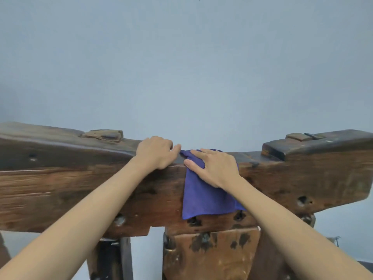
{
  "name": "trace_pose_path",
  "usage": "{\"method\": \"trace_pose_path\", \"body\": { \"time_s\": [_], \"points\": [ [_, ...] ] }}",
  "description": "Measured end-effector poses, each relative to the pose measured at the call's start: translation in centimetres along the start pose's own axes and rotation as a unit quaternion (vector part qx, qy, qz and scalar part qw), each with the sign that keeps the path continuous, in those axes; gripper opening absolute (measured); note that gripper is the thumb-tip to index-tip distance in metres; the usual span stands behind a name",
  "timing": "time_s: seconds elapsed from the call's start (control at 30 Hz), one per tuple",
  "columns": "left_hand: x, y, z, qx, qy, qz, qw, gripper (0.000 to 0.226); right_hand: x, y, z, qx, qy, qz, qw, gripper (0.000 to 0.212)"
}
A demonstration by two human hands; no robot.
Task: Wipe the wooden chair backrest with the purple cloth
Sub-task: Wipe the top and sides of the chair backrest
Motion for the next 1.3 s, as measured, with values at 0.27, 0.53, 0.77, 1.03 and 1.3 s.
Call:
{"method": "trace_pose_path", "body": {
  "time_s": [0.27, 0.53, 0.77, 1.03, 1.3],
  "points": [
    [5.3, -6.3, 2.0, -0.056, 0.105, -0.008, 0.993, 0.067, 0.7, -8.5, 1.6, -0.008, 0.2, 0.06, 0.978, 0.093],
    [4.9, -5.9, 1.4, -0.066, 0.021, -0.04, 0.997, 0.082, -0.4, -14.2, -0.9, -0.053, 0.277, 0.038, 0.959, 0.119],
    [4.9, -5.5, 1.5, -0.065, -0.002, -0.044, 0.997, 0.077, -1.3, -16.2, -3.5, -0.129, 0.244, -0.112, 0.954, 0.133],
    [5.4, -5.4, 1.3, -0.051, -0.023, -0.019, 0.998, 0.052, -0.7, -17.1, -4.2, -0.129, 0.227, -0.072, 0.963, 0.116],
    [4.6, -13.8, 3.3, 0.074, -0.088, -0.203, 0.972, 0.024, -1.4, -19.8, -9.3, 0.143, -0.165, 0.367, 0.904, 0.023]
  ]
}}
Point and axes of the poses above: each hand's wrist, its own z-axis towards the middle knuckle, its own x-axis out of the palm, y = z × x, the point moved 4 cm from there along z, towards the middle knuckle, and after that the axes turned 9 degrees about -z, right-handed, at the moved point
